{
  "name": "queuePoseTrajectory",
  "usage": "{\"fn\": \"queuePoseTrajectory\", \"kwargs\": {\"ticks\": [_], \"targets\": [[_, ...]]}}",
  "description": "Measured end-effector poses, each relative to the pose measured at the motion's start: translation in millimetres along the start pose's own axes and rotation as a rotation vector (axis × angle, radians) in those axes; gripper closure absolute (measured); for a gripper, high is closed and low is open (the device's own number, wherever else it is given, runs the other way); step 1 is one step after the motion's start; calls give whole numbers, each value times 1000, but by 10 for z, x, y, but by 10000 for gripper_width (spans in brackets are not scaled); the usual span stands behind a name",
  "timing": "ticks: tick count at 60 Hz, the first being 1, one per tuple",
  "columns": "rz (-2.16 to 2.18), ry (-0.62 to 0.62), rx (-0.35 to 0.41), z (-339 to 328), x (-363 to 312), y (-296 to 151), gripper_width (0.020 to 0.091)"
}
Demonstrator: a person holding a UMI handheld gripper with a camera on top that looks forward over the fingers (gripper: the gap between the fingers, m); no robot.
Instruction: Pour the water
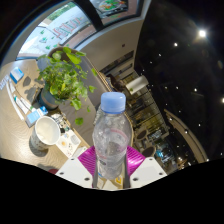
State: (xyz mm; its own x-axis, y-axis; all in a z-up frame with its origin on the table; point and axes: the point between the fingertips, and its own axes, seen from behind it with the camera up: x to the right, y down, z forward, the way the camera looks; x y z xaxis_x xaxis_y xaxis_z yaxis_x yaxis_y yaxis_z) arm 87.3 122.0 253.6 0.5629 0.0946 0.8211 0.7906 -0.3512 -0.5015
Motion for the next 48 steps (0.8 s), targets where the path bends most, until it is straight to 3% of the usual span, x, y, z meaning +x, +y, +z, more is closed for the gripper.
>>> {"fn": "queuePoseTrajectory", "kwargs": {"ticks": [22, 41, 48], "targets": [[802, -334, -40, -100, -829, 654, 736], [941, -379, -99, 106, -1505, 1164, 735], [937, -354, -56, 97, -1475, 1161, 731]]}}
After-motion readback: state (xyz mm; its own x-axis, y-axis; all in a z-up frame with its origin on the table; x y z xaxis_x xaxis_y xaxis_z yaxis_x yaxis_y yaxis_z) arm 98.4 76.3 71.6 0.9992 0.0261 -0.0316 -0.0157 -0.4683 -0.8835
